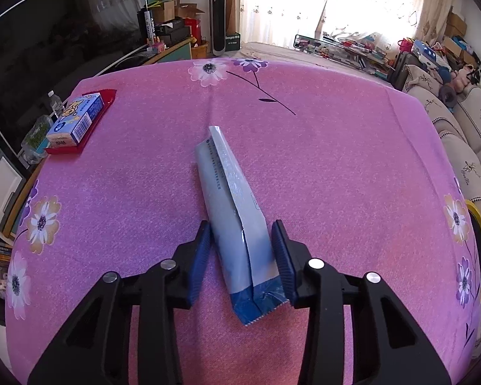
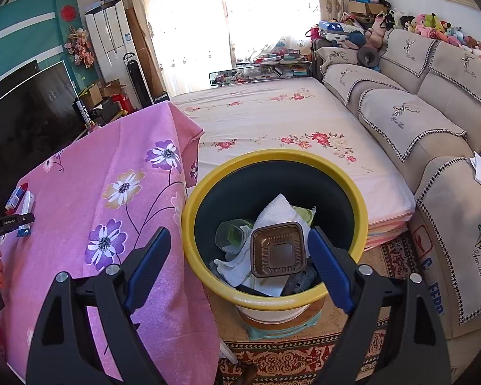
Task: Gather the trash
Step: 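Grasp the white-and-blue wrapper with the left tool, then carry the wrapper over the bin and open the left tool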
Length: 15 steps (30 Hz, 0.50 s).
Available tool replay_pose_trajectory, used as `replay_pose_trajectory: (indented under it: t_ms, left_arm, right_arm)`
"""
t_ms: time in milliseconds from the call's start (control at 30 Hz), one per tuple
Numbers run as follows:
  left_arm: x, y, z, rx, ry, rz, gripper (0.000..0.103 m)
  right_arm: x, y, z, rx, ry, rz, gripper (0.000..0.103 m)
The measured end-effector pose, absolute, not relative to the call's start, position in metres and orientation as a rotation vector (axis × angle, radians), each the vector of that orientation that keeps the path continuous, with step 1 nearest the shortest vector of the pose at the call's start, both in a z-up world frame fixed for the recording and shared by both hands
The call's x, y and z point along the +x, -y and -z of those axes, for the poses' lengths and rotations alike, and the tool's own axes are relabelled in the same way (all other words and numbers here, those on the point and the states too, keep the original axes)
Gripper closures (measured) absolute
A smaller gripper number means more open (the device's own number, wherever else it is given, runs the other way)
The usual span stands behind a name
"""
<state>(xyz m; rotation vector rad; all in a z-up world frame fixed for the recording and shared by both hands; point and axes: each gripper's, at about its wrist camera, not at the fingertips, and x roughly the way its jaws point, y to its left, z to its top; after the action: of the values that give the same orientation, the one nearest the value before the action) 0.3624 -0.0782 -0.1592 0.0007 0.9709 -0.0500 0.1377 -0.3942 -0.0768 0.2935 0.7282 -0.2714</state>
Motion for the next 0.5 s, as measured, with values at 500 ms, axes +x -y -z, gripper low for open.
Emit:
replay_pose_trajectory:
  t_ms: [500]
  left_arm:
    - [0.312, 0.099, 0.131, 0.035, -0.922, 0.186, 0.067]
  right_arm:
    - [0.123, 0.386, 0.068, 0.284, -0.702, 0.273, 0.021]
